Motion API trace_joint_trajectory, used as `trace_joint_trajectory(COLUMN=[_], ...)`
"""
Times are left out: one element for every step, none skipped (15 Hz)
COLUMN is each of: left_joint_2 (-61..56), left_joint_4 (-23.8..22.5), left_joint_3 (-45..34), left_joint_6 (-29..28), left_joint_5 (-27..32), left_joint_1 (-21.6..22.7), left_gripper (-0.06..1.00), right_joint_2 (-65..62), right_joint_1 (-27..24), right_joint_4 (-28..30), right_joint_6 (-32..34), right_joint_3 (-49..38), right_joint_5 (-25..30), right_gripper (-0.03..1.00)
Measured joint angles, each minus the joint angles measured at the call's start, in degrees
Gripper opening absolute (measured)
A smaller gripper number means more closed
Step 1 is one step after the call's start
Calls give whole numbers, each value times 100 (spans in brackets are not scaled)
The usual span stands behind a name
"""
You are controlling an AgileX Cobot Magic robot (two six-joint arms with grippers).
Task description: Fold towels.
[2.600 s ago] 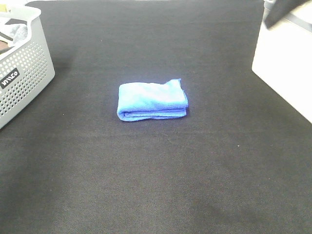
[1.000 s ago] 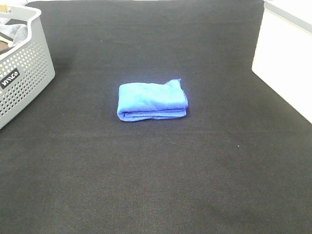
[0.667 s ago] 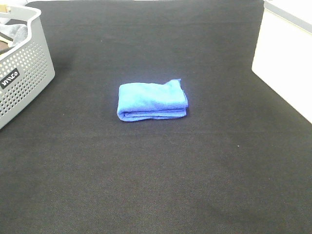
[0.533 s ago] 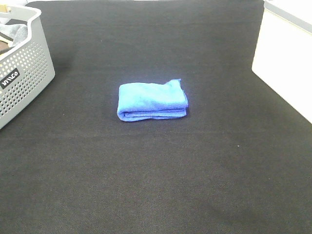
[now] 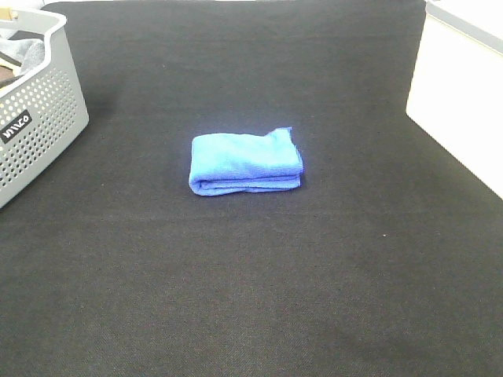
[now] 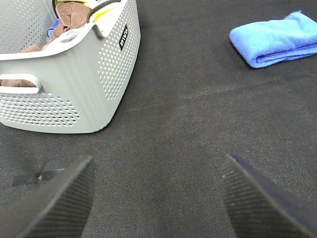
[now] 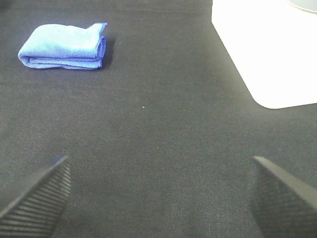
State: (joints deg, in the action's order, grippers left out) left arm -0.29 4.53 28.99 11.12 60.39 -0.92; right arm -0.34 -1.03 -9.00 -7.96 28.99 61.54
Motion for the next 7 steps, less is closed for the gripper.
trace_joint_trajectory(left_joint_2=[0,0,0,0,0,0,0], left_joint_4=[0,0,0,0,0,0,0], left_joint_3=[0,0,0,0,0,0,0], left_joint_6=[0,0,0,0,0,0,0], left_joint_5=[0,0,0,0,0,0,0], left_joint_1=[0,0,0,0,0,0,0], left_gripper=[68,68,68,68,68,68,68], right_joint_2=[0,0,0,0,0,0,0], right_joint_1=[0,0,0,0,0,0,0], right_joint_4=[-6,-6,-11,-11,-11,-11,-11], right_joint_6=[0,0,0,0,0,0,0], right_joint_3=[-6,-6,-6,-11,-11,-11,-11], right_joint_5=[0,0,0,6,6,6,6], right_gripper=[89,89,89,89,89,89,89])
